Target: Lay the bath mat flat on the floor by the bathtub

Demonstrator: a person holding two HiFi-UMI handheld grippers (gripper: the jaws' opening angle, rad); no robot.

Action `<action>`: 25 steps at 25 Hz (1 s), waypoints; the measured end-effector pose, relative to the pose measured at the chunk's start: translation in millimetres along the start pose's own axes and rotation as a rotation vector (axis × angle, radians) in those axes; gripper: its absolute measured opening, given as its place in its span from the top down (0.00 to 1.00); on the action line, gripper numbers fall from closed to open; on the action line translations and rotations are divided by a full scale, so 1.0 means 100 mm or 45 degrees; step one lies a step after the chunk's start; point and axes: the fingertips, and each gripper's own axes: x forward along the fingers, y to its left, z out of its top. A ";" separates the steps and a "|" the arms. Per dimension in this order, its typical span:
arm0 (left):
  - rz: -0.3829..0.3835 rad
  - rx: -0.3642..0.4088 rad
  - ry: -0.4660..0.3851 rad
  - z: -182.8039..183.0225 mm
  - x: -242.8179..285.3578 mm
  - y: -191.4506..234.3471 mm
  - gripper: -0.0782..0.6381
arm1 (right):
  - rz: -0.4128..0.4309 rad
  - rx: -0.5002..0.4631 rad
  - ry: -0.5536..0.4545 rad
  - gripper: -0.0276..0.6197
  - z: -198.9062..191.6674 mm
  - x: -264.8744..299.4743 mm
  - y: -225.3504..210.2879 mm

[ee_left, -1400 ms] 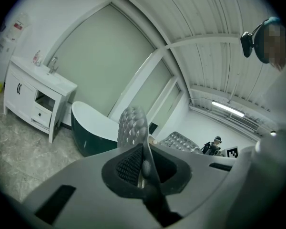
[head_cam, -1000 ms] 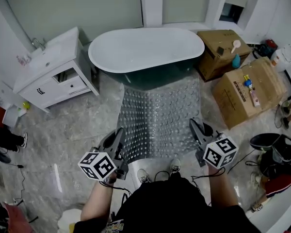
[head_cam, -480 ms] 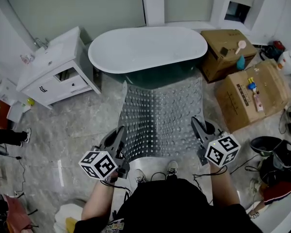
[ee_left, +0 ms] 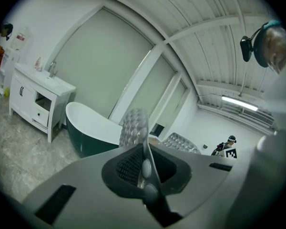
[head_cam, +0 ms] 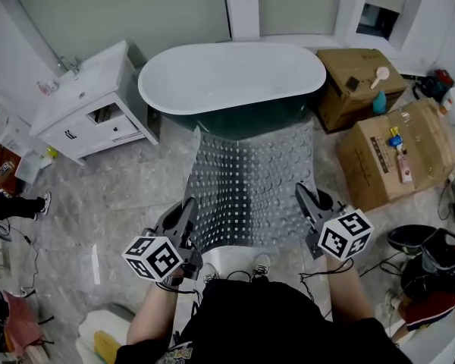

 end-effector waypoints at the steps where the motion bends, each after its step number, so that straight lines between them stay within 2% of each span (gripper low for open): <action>1: 0.003 0.001 -0.001 -0.01 0.01 -0.04 0.85 | 0.005 0.002 0.001 0.91 0.01 -0.03 -0.03; 10: 0.020 0.010 -0.028 -0.05 0.08 -0.29 0.85 | 0.035 0.002 -0.006 0.91 0.09 -0.16 -0.22; 25: 0.061 -0.004 -0.040 0.03 0.29 -0.30 0.85 | 0.060 0.012 -0.009 0.91 0.24 -0.06 -0.42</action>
